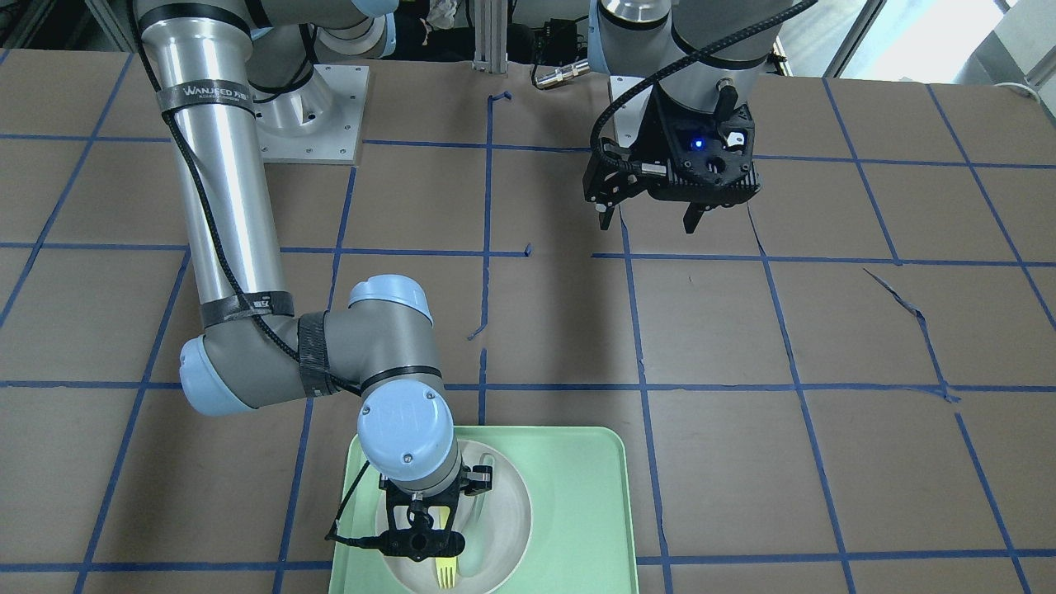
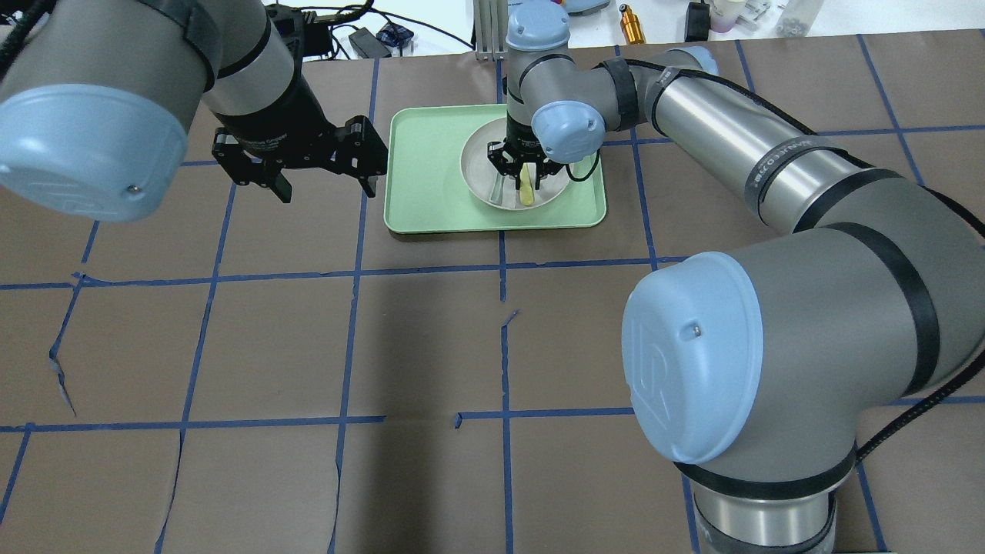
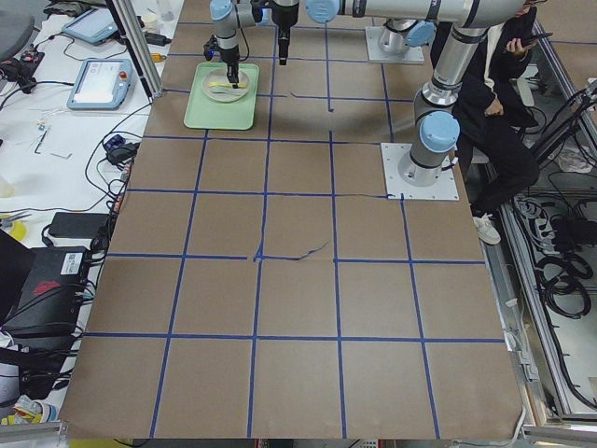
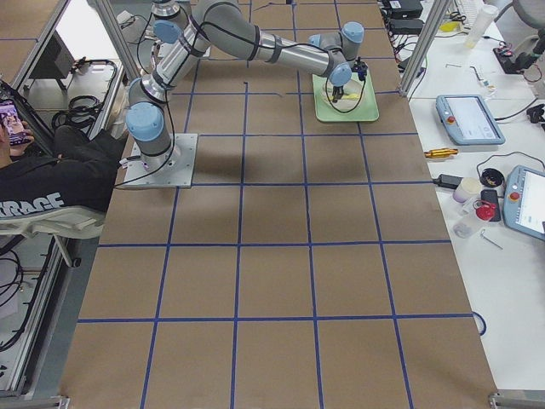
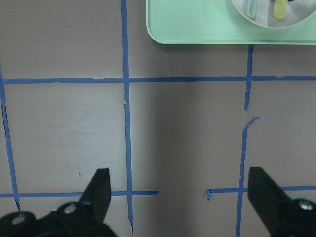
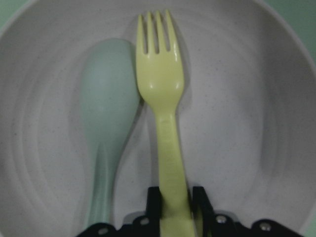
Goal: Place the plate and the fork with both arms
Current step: 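Lift the yellow fork and lay it on the tray beside the plate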
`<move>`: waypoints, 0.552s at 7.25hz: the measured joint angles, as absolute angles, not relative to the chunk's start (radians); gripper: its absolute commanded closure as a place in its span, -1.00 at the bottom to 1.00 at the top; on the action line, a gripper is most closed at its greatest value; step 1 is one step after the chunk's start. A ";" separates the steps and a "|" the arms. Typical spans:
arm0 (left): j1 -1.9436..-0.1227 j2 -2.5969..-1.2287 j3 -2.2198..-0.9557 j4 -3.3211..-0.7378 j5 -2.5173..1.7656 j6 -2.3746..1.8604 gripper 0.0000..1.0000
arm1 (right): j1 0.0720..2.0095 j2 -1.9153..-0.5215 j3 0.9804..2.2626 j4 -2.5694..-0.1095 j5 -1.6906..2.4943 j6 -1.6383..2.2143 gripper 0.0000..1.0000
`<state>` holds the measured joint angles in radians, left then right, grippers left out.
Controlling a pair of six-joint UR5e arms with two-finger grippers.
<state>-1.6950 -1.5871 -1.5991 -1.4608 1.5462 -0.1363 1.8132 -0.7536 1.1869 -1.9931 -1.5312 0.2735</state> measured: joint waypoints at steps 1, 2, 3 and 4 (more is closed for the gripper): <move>-1.695 -1.588 -1.599 -1.461 1.546 -0.136 -1.00 | 1.813 -0.756 1.186 -1.992 -1.532 0.274 0.67; -1.695 -1.588 -1.598 -1.460 1.546 -0.137 -1.00 | 1.813 -0.760 1.185 -1.992 -1.534 0.273 0.67; -1.695 -1.588 -1.598 -1.460 1.546 -0.137 -1.00 | 1.813 -0.771 1.184 -1.991 -1.538 0.273 0.67; -1.695 -1.589 -1.598 -1.460 1.546 -0.136 -1.00 | 1.808 -0.800 1.187 -1.987 -1.550 0.258 0.66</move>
<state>-1.6951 -1.5887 -1.5976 -1.4604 1.5462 -0.1362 1.8079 -0.7996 1.1869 -1.9868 -1.5502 0.2582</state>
